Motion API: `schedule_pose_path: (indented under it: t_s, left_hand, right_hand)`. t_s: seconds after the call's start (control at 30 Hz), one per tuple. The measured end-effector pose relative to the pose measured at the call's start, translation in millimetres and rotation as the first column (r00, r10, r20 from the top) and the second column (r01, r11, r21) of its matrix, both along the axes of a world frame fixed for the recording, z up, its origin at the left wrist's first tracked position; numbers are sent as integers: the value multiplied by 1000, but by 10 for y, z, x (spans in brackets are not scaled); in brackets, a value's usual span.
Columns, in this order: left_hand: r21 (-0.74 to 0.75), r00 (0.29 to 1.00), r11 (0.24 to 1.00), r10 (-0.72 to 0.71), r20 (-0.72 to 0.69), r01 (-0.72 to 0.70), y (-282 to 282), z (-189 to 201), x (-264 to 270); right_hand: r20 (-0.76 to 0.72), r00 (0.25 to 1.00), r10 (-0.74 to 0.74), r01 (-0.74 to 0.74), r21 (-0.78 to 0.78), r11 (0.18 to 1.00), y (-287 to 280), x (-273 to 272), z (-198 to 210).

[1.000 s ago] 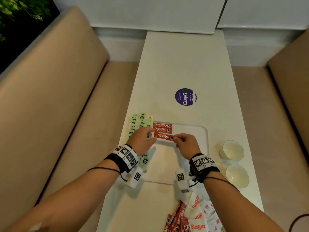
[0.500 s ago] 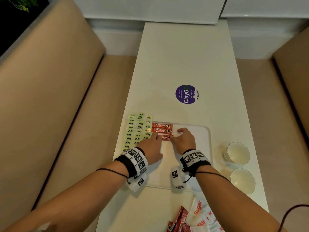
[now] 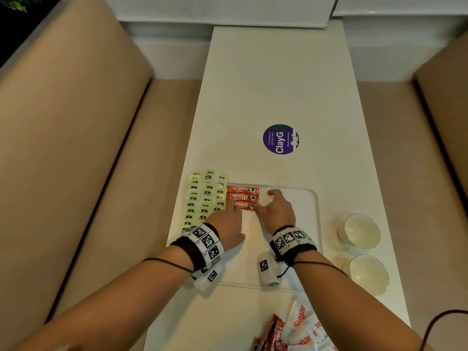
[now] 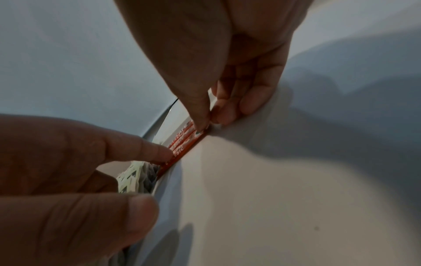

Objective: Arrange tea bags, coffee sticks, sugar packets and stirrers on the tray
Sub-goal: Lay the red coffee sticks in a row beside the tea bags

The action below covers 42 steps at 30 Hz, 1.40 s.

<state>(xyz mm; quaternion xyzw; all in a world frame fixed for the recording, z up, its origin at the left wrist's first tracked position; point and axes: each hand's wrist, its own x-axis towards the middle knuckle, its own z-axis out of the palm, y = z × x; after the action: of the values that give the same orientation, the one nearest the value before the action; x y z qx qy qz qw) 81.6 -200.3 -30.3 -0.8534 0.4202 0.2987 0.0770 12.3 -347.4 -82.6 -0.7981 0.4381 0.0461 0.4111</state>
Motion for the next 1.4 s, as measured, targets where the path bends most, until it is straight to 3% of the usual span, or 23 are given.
schedule_pose_path:
  t_s: [0.2, 0.37, 1.17, 1.4]
  left_hand:
    - [-42, 998, 998, 46, 32, -45, -36, 30, 9]
    - [-12, 998, 998, 57, 29, -57, -62, 18, 62]
    - [-32, 999, 999, 39, -11, -40, 65, 61, -52]
    - [-41, 1000, 999, 29, 6, -29, 64, 93, -23]
  right_hand:
    - [95, 988, 118, -115, -38, 993, 33, -38, 163]
    - [13, 942, 335, -331, -110, 937, 83, -56, 253]
    - [-43, 931, 362, -364, -131, 922, 111, -166, 188]
    - [1, 935, 355, -352, -125, 928, 117, -173, 236]
